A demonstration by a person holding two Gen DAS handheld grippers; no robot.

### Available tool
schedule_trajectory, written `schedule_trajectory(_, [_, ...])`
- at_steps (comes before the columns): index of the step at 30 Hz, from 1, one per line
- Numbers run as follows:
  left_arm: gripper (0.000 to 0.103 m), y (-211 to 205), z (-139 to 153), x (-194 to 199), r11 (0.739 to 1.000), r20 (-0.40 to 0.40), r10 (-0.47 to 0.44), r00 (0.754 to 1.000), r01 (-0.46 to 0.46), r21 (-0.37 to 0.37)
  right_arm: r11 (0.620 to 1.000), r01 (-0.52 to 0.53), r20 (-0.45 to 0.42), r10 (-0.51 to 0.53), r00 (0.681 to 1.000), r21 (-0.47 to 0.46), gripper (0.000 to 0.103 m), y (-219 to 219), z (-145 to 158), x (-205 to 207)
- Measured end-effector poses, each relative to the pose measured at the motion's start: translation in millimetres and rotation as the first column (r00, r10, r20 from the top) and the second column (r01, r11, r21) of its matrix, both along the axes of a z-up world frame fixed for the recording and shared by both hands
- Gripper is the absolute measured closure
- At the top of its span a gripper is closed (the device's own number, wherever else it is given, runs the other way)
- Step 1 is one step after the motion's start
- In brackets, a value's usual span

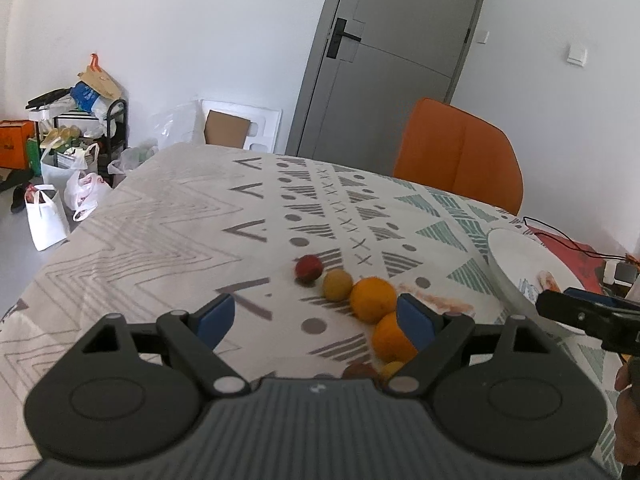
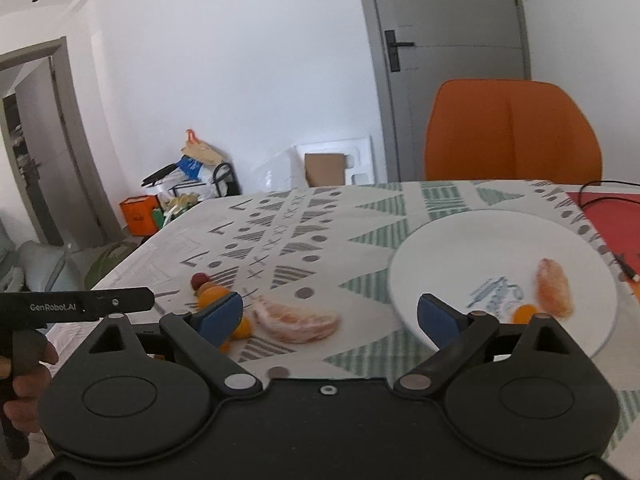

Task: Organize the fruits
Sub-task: 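Move both open grippers back over the fruit row, then grasp the large orange with the right gripper while the left gripper grasps the brown plum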

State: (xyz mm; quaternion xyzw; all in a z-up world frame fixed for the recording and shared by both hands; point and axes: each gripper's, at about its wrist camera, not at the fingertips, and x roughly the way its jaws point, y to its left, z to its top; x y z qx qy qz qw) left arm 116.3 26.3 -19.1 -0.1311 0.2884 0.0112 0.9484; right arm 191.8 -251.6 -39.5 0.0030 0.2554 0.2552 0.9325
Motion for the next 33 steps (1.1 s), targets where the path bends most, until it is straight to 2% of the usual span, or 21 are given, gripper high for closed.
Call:
schedule_trajectory(4, [0.018,8,-3,-6,1.000,0.001,-0.003,1.000,0.003,-0.014,0.999,-0.032,-0.007,0.032,0.999,-0.013,0.014,16,-2,-2])
schedule_trajectory(14, [0.019,24,-10,-17,0.999,0.021,0.000,1.000,0.001,-0.036,0.993,-0.102,-0.061,0.099,0.993,-0.054,0.027,54,-12,-5])
schedule_trajectory(22, [0.021,44,-15,-22,0.998,0.022,0.018,1.000,-0.016,-0.067,0.986,-0.144,-0.100,0.136,0.986,-0.080,0.033,83,-22,-4])
schedule_trajectory(25, [0.021,51,-15,-26,0.997,0.028,0.024,0.999,-0.022,-0.073,0.982,-0.170,-0.143,0.157,0.977,-0.080,0.054,96,-30,0])
schedule_trajectory(26, [0.021,52,-14,-26,0.997,0.030,0.023,0.999,-0.021,-0.078,0.981,-0.175,-0.160,0.161,0.974,-0.078,0.067,100,-32,2])
schedule_trajectory(33, [0.022,44,-12,-24,0.998,0.027,-0.001,1.000,0.003,-0.060,0.985,-0.168,-0.157,0.160,0.975,-0.042,0.069,90,-30,-3])
